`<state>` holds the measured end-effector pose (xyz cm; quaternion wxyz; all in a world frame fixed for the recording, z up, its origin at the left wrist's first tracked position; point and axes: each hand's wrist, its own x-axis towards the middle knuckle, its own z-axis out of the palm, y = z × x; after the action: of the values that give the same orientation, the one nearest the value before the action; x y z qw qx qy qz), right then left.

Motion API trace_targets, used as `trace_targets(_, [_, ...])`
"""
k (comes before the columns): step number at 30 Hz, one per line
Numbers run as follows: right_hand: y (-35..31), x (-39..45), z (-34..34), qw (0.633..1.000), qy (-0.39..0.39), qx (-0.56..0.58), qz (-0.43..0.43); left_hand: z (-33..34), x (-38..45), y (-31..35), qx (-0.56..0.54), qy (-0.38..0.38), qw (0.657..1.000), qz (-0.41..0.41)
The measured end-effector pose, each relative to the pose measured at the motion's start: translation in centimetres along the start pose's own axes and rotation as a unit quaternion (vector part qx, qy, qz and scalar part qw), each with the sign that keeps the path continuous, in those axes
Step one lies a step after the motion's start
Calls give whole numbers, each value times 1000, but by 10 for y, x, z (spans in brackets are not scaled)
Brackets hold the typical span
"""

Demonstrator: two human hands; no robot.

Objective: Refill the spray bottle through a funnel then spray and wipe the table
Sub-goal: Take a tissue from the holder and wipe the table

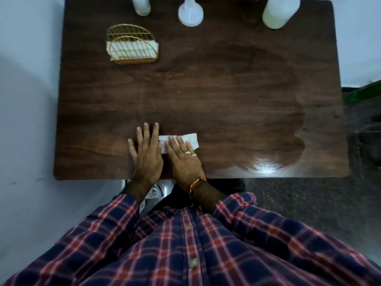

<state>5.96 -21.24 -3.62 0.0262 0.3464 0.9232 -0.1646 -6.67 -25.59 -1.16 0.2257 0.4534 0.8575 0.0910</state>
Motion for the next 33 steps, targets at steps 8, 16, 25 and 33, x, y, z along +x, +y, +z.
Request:
trace_targets(8, [59,-48,0,980,70,-71,-172,17,-25,-3,-9,-9,1000,-4])
trace_targets(16, [126,-76,-11,978,135,-125,-95,16,-12,34,-3,-19,999,50])
trace_targets(25, [126,-69,-17,976,198,-89,-28,16,6,71,13,-36,997,64])
trace_targets(33, [131,-55,-50,957,241,140,78,24,1,99,17,-28,998,59])
